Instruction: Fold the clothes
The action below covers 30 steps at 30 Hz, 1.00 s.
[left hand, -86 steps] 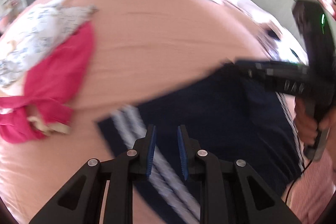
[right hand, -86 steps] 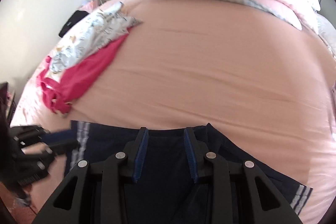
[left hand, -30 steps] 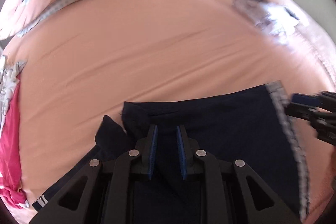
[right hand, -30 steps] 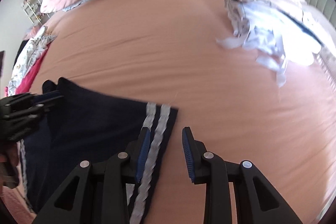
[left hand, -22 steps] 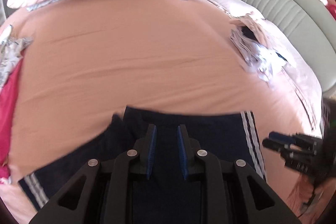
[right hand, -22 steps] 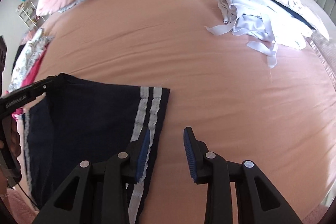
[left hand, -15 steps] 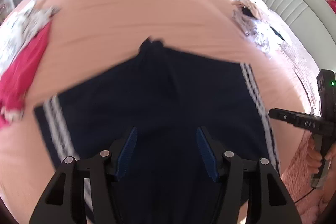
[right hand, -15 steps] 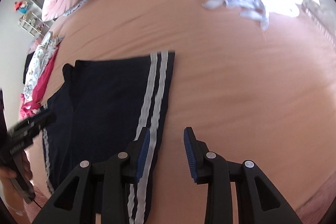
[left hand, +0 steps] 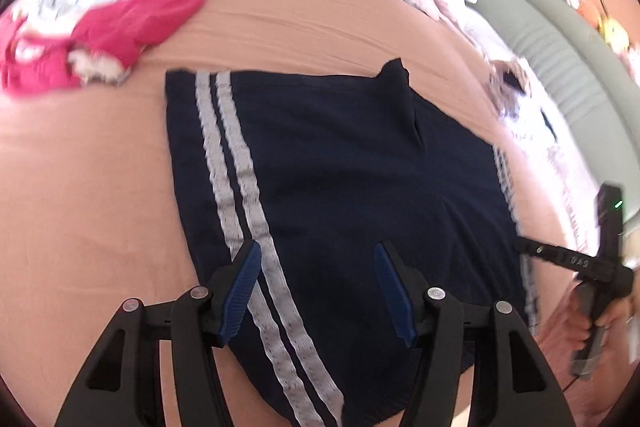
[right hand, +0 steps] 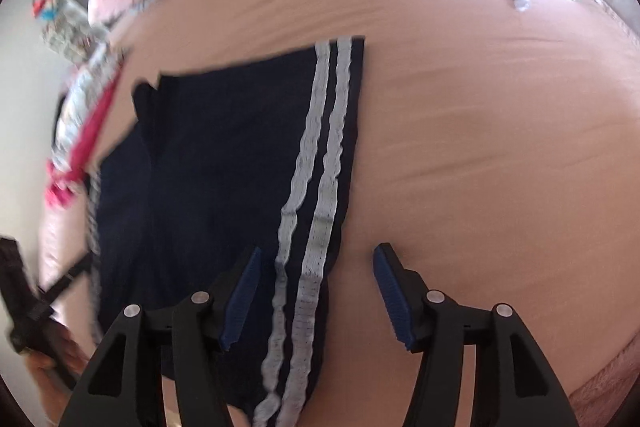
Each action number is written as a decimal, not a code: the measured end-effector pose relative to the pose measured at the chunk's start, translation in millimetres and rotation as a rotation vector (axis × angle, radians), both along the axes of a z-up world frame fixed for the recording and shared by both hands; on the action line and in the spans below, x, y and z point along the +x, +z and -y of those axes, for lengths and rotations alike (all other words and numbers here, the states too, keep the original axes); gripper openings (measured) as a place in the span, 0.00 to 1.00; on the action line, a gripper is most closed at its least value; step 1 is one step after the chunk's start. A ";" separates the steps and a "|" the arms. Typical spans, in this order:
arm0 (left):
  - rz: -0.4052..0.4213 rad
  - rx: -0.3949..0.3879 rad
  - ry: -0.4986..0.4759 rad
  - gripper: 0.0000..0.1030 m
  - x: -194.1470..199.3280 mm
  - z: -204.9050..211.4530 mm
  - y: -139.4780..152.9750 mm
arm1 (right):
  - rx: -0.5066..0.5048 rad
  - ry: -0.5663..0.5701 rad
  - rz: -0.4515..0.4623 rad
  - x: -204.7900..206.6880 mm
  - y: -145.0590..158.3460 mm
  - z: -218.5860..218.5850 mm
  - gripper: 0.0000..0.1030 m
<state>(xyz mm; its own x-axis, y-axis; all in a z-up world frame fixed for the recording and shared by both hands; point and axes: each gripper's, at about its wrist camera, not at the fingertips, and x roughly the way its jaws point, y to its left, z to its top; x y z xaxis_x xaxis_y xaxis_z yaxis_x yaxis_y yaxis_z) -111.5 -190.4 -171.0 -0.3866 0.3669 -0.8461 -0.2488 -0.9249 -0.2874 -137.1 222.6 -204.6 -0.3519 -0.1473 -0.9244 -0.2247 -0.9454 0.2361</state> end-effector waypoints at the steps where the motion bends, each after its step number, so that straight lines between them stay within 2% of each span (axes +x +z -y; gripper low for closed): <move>1: -0.017 -0.047 -0.027 0.55 -0.8 -6.4 1.3 | 0.050 0.024 -0.006 0.4 1.5 6.5 0.46; 2: -0.026 -0.101 -0.055 0.55 -0.7 -12.1 1.1 | 0.099 0.050 -0.006 0.7 2.6 13.5 0.44; 4: 0.022 -0.262 -0.111 0.55 1.5 -26.7 -12.4 | 0.202 0.107 -0.010 3.8 2.2 25.1 0.42; 6: 0.021 -0.312 -0.144 0.55 10.2 -23.5 -10.2 | 0.285 0.143 -0.004 9.5 4.6 30.3 0.42; 7: 0.037 -0.315 -0.130 0.55 12.1 -17.6 -8.2 | 0.306 0.146 0.002 12.3 6.2 29.3 0.42; 9: 0.036 -0.325 -0.086 0.55 13.1 -5.8 -6.9 | 0.298 0.123 0.013 17.1 9.5 20.9 0.42; 10: 0.038 -0.319 -0.065 0.55 13.1 0.0 -6.6 | 0.267 0.103 0.009 18.5 11.4 15.5 0.42; 14: 0.047 -0.208 0.003 0.55 8.2 11.6 -4.2 | 0.089 0.090 -0.006 17.2 13.3 4.3 0.43; 15: 0.043 -0.190 0.005 0.55 7.7 11.2 -3.6 | 0.056 0.104 -0.016 17.9 13.8 5.2 0.38; 16: 0.046 -0.177 0.006 0.55 7.0 10.3 -4.1 | 0.020 0.118 -0.020 20.4 13.4 4.9 0.25; 18: 0.050 -0.188 0.008 0.55 6.6 7.3 -6.0 | -0.008 0.110 -0.011 20.7 10.1 2.4 0.16; 19: 0.047 -0.197 0.006 0.55 7.2 5.7 -6.2 | -0.016 0.099 -0.008 19.7 9.6 0.9 0.07; 22: 0.043 -0.187 0.011 0.55 8.0 6.6 -4.9 | -0.071 0.062 -0.031 14.6 13.5 -5.0 0.04; 25: 0.052 -0.151 0.028 0.55 6.0 12.4 -3.4 | -0.115 0.060 -0.084 8.0 32.5 -2.4 0.04; 30: 0.051 -0.126 0.060 0.55 3.4 16.3 -0.3 | -0.125 0.166 -0.150 -18.9 62.4 49.4 0.04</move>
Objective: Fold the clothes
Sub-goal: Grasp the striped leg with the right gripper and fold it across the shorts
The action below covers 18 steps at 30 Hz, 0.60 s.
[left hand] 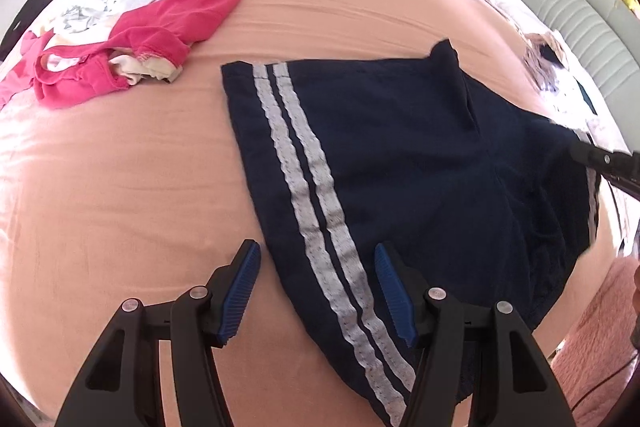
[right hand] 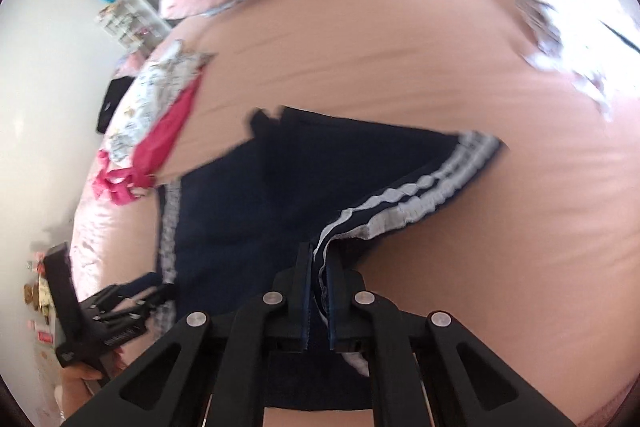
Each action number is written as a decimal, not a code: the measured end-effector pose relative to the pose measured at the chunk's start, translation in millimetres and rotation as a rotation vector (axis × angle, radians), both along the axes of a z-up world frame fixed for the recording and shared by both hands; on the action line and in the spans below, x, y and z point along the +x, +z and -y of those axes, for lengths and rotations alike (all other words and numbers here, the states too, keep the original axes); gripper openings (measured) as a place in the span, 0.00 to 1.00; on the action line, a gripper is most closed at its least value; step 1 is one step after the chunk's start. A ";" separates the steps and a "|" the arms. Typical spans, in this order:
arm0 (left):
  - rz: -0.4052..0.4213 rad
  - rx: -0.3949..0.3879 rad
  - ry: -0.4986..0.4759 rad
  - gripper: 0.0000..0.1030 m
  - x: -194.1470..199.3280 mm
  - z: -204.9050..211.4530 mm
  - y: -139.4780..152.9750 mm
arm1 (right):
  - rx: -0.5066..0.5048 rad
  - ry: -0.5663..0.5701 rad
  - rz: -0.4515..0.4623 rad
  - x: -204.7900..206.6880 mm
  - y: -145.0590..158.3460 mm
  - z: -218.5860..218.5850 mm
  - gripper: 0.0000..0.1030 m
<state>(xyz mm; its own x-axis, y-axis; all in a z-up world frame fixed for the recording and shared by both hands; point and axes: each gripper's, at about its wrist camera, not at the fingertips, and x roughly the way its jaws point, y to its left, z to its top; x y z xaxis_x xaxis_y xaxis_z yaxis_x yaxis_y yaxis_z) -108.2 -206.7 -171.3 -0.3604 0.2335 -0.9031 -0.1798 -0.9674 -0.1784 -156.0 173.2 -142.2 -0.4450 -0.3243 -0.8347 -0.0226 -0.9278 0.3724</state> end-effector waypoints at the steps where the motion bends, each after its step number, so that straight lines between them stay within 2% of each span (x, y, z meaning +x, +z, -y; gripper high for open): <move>1: 0.002 0.001 0.004 0.55 -1.3 -3.8 -2.2 | 0.004 0.081 -0.001 -14.9 -2.3 22.8 0.04; 2: 0.005 0.002 0.010 0.55 -2.5 -4.1 -2.6 | 0.016 0.169 0.017 -28.8 -8.9 51.4 0.05; 4: 0.009 0.006 0.020 0.55 -2.4 3.5 -2.2 | 0.052 0.238 0.075 -36.1 -21.4 99.4 0.07; 5: 0.011 0.010 0.025 0.55 -1.7 5.2 -2.1 | 0.079 0.275 0.115 -40.7 -34.7 119.9 0.12; 6: 0.012 0.014 0.030 0.55 -1.0 7.0 -2.0 | 0.100 0.302 0.146 -39.8 -42.1 131.4 0.22; 8: 0.012 0.024 0.038 0.55 3.4 3.0 -4.3 | 0.117 0.332 0.149 -32.2 -42.0 144.0 0.28; 12: 0.008 0.030 0.033 0.55 7.2 -1.2 -2.3 | 0.051 0.367 0.003 -2.4 3.7 131.7 0.44; 16: 0.008 0.051 0.023 0.55 8.5 -11.0 -1.7 | 0.045 0.316 -0.072 17.9 36.7 98.1 0.45; 18: 0.008 0.057 0.012 0.55 7.6 -21.8 -3.0 | 0.053 0.278 -0.070 23.6 41.7 77.0 0.46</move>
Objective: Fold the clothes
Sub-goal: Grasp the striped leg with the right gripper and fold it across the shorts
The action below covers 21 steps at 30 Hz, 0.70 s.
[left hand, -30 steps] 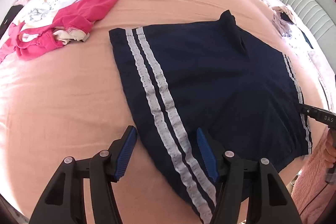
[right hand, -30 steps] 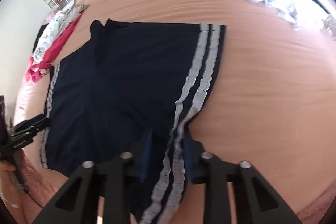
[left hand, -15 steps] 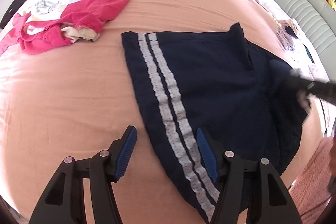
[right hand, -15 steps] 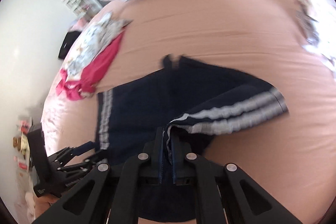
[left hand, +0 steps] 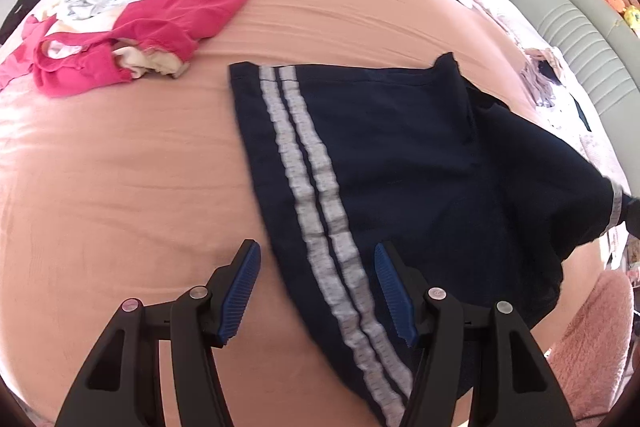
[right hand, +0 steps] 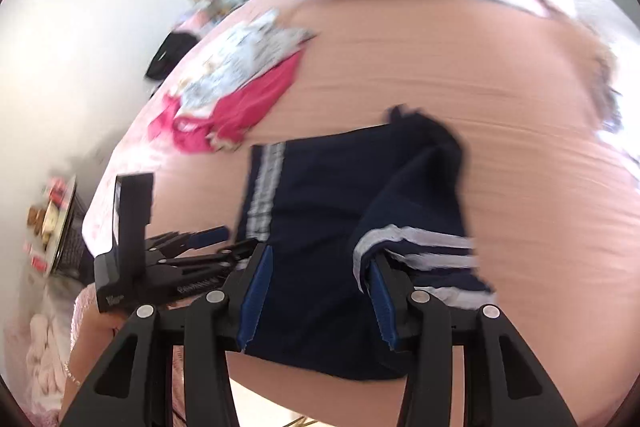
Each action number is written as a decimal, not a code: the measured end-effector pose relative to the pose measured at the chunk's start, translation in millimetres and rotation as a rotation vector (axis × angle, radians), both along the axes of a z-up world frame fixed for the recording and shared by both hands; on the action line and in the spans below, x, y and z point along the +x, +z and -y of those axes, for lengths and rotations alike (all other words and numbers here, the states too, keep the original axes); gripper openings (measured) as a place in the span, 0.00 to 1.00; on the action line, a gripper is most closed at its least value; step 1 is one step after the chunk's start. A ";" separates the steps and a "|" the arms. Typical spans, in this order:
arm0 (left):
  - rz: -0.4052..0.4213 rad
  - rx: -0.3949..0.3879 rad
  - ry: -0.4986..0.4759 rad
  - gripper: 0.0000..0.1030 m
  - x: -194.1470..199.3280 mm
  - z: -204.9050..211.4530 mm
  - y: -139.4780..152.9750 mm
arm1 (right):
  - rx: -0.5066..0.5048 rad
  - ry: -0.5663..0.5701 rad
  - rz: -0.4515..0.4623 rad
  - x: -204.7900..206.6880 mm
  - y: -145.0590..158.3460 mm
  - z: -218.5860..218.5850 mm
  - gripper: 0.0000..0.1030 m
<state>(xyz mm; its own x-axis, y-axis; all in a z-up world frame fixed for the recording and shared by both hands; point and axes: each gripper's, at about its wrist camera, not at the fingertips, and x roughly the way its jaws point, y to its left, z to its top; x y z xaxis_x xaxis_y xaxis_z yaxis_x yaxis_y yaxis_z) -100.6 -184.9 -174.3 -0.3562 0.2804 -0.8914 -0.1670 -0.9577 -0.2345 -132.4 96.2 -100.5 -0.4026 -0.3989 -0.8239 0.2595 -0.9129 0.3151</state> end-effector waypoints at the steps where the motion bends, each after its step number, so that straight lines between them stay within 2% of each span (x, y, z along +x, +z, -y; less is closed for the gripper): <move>1: 0.000 0.001 -0.005 0.55 0.7 -10.2 -0.7 | 0.014 -0.010 0.021 -1.5 -5.2 -4.8 0.46; 4: 0.000 0.007 -0.007 0.55 -2.6 -17.5 -2.7 | 0.077 -0.050 0.103 0.8 -17.2 -29.8 0.46; 9: -0.002 0.029 0.012 0.55 -8.8 -10.0 -5.1 | -0.058 -0.086 0.137 -26.6 -34.8 -27.3 0.46; 11: -0.005 0.034 0.029 0.55 -21.4 -3.5 -15.0 | -0.090 -0.019 0.129 -35.0 -30.6 0.1 0.46; 14: -0.007 0.040 0.056 0.55 -23.7 8.0 -15.1 | -0.030 0.143 0.082 -27.9 -14.0 57.0 0.46; 16: -0.012 0.058 0.073 0.55 -20.4 17.8 -11.4 | -0.017 0.220 0.059 -19.3 -7.5 76.0 0.47; 19: -0.019 0.114 0.088 0.55 -19.3 18.3 -13.0 | -0.047 0.215 0.060 -12.3 -9.9 68.5 0.47; 21: -0.023 0.160 0.067 0.55 -19.8 9.4 -13.1 | -0.101 0.184 0.107 -9.8 -14.0 45.7 0.51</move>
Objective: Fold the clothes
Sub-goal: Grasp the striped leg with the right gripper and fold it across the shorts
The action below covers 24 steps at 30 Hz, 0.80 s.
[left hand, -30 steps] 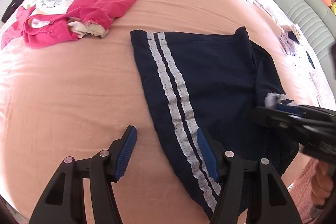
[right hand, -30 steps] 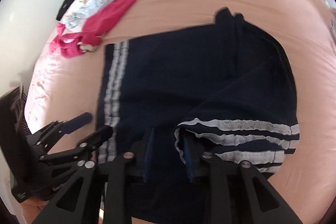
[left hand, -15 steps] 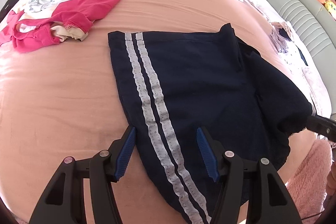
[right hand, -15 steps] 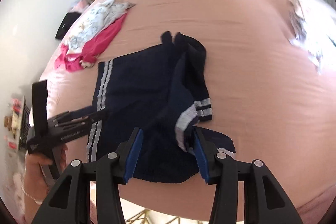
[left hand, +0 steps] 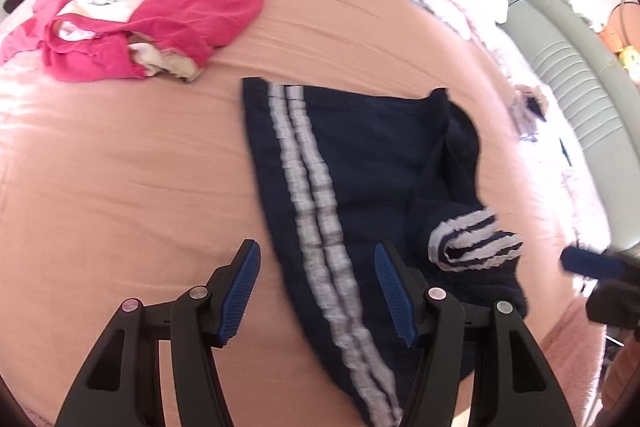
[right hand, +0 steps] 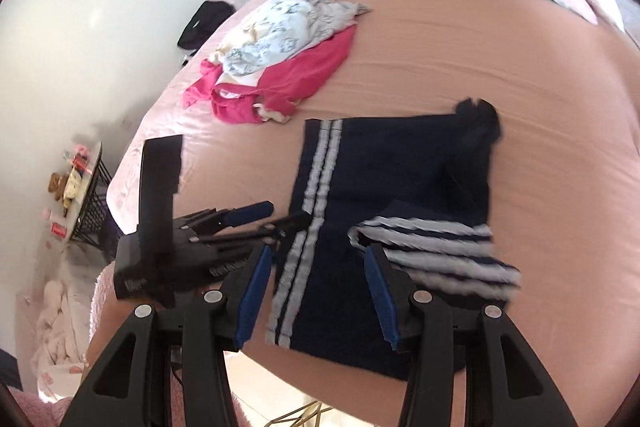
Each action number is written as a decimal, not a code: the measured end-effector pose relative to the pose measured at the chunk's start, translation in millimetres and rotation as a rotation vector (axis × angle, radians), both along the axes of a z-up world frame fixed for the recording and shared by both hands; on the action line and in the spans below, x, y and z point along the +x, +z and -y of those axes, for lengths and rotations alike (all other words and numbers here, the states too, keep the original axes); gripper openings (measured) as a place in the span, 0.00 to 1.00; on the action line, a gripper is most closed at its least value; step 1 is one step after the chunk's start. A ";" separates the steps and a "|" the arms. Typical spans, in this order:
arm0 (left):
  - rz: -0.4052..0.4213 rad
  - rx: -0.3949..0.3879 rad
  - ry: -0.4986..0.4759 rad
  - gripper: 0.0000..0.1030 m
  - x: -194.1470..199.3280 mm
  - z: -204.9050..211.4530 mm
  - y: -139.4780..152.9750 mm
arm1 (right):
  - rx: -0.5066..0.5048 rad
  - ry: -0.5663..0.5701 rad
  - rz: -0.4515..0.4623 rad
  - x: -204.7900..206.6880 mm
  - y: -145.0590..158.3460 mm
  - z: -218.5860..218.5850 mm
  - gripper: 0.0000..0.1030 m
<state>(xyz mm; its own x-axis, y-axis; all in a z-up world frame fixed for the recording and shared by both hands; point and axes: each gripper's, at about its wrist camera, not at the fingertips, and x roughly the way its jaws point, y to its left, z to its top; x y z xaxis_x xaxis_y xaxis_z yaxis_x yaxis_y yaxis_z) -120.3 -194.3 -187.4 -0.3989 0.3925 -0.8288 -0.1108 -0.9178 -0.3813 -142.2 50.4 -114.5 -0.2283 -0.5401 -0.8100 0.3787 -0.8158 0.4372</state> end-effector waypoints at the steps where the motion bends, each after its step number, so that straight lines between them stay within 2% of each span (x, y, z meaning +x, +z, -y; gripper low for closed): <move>1: -0.002 0.037 -0.018 0.55 0.9 -4.9 0.3 | -0.043 -0.012 0.055 0.5 -5.7 -11.1 0.58; 3: -0.003 0.100 -0.067 0.55 2.3 -20.7 -0.4 | -0.106 -0.062 0.145 2.2 -16.1 -34.8 0.58; 4: -0.005 0.118 -0.092 0.55 2.6 -30.2 -1.3 | -0.083 -0.119 0.136 4.4 -17.8 -47.7 0.58; 7: 0.002 0.143 -0.140 0.55 4.9 -55.9 -6.8 | 0.124 -0.235 0.000 8.7 -19.3 -72.5 0.58; 9: 0.013 0.155 -0.154 0.55 5.7 -69.4 -13.6 | 0.196 -0.276 -0.021 2.1 -30.4 -83.6 0.58; 11: 0.021 0.120 -0.172 0.55 -1.0 -83.0 -20.7 | 0.238 -0.304 -0.021 -6.8 -43.7 -93.7 0.57; 13: 0.035 0.087 -0.177 0.55 2.4 -80.9 -22.4 | 0.202 -0.311 0.034 -17.8 -62.1 -97.6 0.44; 14: 0.042 0.079 -0.177 0.55 4.3 -78.4 -22.6 | 0.170 -0.310 0.070 -23.6 -72.1 -98.5 0.42; 16: 0.046 0.086 -0.174 0.55 6.4 -72.0 -20.8 | 0.101 -0.268 0.115 -28.2 -83.3 -92.3 0.32; 18: 0.047 0.079 -0.169 0.55 7.2 -66.3 -19.1 | 0.033 -0.218 0.140 -28.8 -88.7 -83.2 0.29; 20: 0.059 0.077 -0.164 0.55 7.3 -58.9 -19.0 | -0.011 -0.197 0.127 -23.8 -84.7 -74.5 0.20; 22: 0.080 0.099 -0.151 0.55 9.3 -49.5 -21.7 | 0.001 -0.170 0.061 -12.7 -69.0 -64.9 0.19; 24: 0.099 0.135 -0.125 0.55 10.7 -42.3 -23.6 | 0.034 -0.090 -0.021 1.3 -51.6 -46.8 0.19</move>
